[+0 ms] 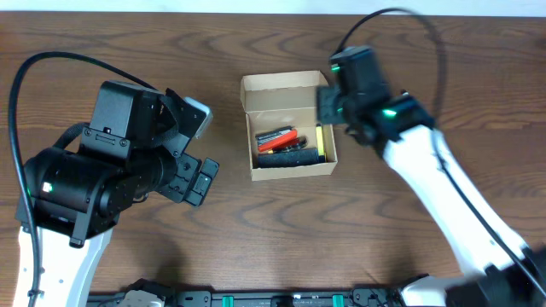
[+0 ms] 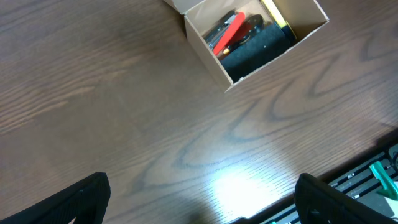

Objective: Pack container
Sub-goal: 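Carry the highlighter with the right gripper and drop it into the box, then move the right gripper to the whiteboard markers and grasp them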

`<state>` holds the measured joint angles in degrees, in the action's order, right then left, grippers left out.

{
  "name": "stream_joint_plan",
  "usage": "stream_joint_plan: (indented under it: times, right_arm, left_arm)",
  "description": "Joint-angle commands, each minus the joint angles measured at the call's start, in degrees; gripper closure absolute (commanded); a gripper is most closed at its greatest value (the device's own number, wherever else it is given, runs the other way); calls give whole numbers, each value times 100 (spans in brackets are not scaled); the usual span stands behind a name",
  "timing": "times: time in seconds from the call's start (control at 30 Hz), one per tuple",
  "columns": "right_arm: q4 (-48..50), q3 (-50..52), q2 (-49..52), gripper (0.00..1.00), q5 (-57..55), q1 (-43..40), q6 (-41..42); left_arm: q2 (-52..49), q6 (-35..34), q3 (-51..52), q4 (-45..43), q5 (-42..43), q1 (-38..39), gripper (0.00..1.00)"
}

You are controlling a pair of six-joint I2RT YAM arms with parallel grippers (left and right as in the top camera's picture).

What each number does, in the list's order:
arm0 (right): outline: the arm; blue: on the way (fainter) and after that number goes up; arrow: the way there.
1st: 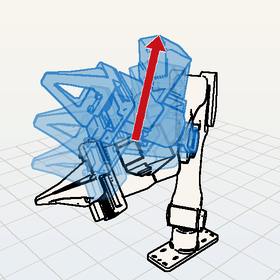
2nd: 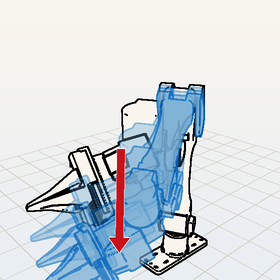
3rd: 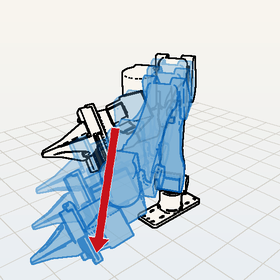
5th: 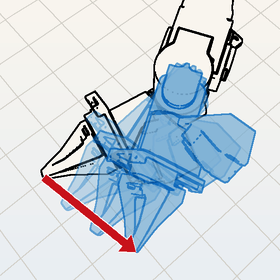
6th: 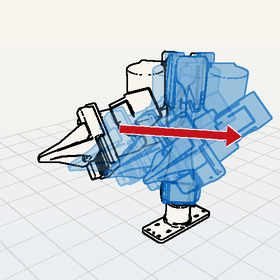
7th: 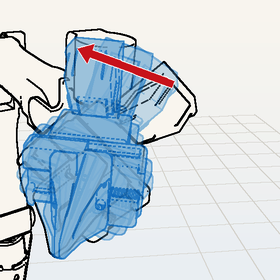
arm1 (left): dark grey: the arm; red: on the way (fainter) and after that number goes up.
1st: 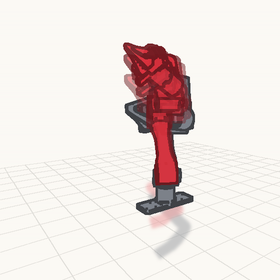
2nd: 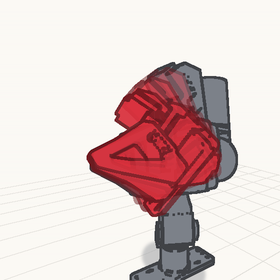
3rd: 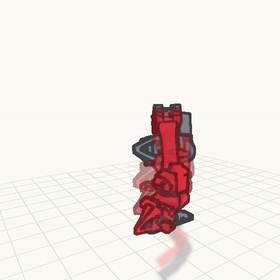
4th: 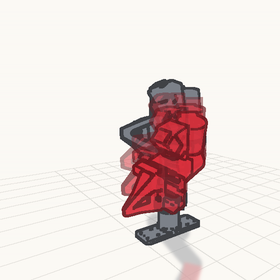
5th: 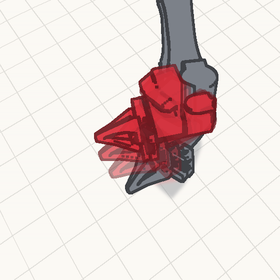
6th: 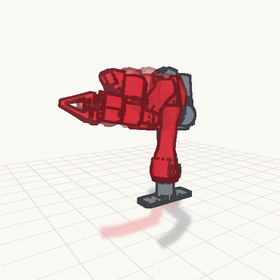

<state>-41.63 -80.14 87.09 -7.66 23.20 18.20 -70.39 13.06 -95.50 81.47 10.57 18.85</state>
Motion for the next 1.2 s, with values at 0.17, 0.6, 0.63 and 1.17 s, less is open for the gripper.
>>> stream_joint_plan:
  times: [0.17, 0.6, 0.63, 1.17]
  right_arm:
    - [-127, -13, -11, 39, -592, -1373, -1486]
    - [-125, 9, 1615, 42, 662, -2782, -3265]
    - [-94, 9, 1720, 42, 662, -2828, -3335]
    - [603, 9, 2835, 38, 1054, -3445, -3838]
  left_arm:
    - [2, -68, 15, 20, 42, -9, 5]
    - [2, -68, 15, 20, 42, -9, 5]
    - [2, -68, 15, 20, 42, -9, 5]
    - [2, -68, 15, 20, 44, -9, 5]
